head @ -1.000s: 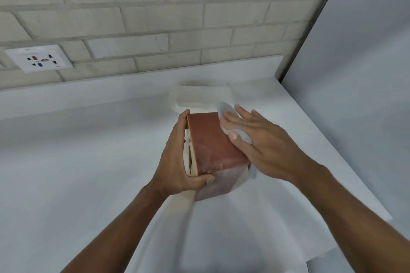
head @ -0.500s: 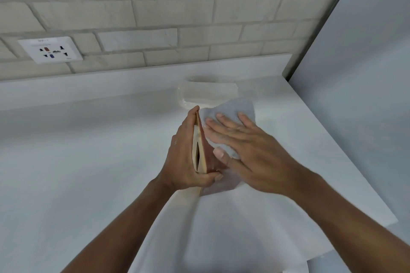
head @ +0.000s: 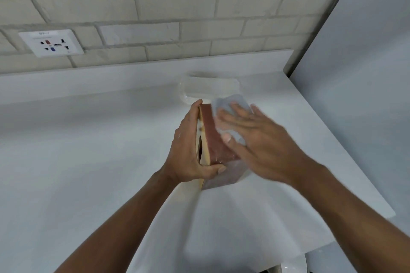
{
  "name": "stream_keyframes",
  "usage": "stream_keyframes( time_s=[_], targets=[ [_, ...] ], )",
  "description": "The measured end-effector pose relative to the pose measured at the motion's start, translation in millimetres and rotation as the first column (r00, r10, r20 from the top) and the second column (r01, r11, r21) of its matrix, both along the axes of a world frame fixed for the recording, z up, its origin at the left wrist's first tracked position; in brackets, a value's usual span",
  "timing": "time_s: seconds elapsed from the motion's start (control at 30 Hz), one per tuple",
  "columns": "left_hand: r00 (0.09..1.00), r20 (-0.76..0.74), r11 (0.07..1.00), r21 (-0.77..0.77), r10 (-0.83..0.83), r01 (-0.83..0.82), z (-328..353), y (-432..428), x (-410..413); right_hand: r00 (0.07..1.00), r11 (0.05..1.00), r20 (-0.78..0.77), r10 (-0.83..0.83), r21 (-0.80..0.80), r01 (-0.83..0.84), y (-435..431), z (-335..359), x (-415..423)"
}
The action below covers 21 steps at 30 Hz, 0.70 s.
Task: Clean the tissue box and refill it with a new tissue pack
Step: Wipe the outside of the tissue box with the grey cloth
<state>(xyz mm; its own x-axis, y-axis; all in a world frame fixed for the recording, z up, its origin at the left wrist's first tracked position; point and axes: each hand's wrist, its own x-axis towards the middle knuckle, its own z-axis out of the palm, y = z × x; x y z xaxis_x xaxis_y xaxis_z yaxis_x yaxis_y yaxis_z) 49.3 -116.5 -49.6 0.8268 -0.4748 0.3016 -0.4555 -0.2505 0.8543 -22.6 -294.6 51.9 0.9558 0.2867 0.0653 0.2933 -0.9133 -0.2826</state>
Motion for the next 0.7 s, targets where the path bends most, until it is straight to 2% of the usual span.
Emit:
stream_keyframes(
  time_s=[0.1, 0.27, 0.43, 0.57, 0.7],
  targets=[
    [0.996, 0.081, 0.999, -0.035, -0.030, 0.033, -0.4, -1.3, 0.9, 0.988, 0.988, -0.001, 0.153, 0.004, -0.153, 9.9, -8.5, -13.6],
    [1.000, 0.004, 1.000, 0.004, -0.023, 0.023, -3.1, 1.9, 1.2, 0.999, 0.999, -0.016, -0.050, -0.001, 0.050, -11.1, 0.2, 2.8],
    [0.998, 0.049, 0.998, -0.041, -0.049, 0.051, -5.7, 0.2, 4.0, 0.990, 0.990, 0.031, 0.136, -0.034, -0.135, 2.7, -12.5, -10.9],
    [0.999, 0.017, 0.999, -0.027, -0.035, 0.035, -3.4, -0.5, 5.6, 0.999, 0.999, 0.018, -0.028, -0.034, 0.028, -7.3, -3.9, 3.8],
    [0.995, 0.073, 0.997, -0.049, -0.063, 0.067, -8.2, -0.9, 7.0, 0.988, 0.987, 0.032, 0.151, -0.065, -0.148, 13.8, -14.2, -5.5]
  ],
)
